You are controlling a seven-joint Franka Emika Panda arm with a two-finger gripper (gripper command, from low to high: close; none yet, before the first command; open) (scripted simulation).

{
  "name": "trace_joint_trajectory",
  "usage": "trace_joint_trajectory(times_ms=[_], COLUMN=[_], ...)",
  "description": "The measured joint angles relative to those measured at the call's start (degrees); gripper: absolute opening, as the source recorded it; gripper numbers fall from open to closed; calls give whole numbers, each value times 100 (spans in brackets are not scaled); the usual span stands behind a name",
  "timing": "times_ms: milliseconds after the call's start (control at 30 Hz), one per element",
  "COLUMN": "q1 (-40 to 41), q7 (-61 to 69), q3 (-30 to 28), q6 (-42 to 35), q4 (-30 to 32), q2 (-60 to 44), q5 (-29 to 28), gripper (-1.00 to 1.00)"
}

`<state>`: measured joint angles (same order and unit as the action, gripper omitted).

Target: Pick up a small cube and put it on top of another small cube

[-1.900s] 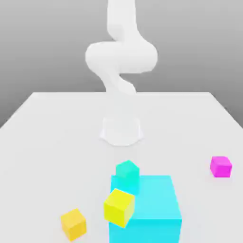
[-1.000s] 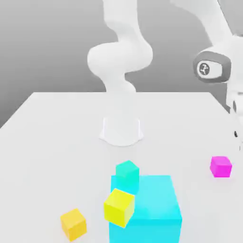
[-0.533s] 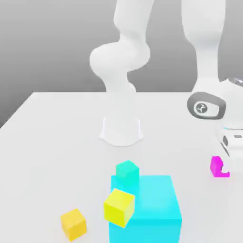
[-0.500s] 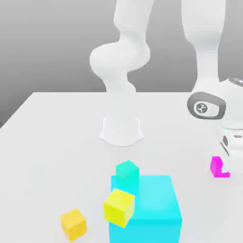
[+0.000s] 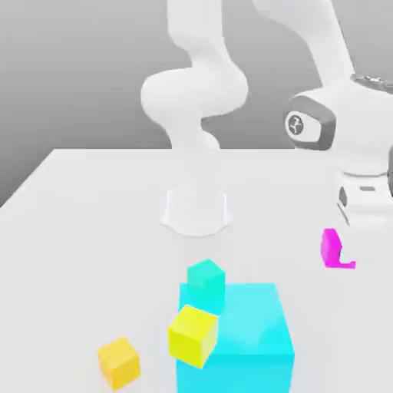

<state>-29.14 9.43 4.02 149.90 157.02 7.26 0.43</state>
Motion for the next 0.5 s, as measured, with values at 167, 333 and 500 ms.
trace_joint_trajectory(times_ms=[167, 333, 500], q1=[600, 1314, 1391], q7=[1118, 2115, 2390], q3=[-784, -1532, -1769], q6=[-656, -1298, -462], q4=[98, 197, 420], q2=[752, 1497, 878], q5=[-248, -671, -669], gripper=[-100, -100, -100])
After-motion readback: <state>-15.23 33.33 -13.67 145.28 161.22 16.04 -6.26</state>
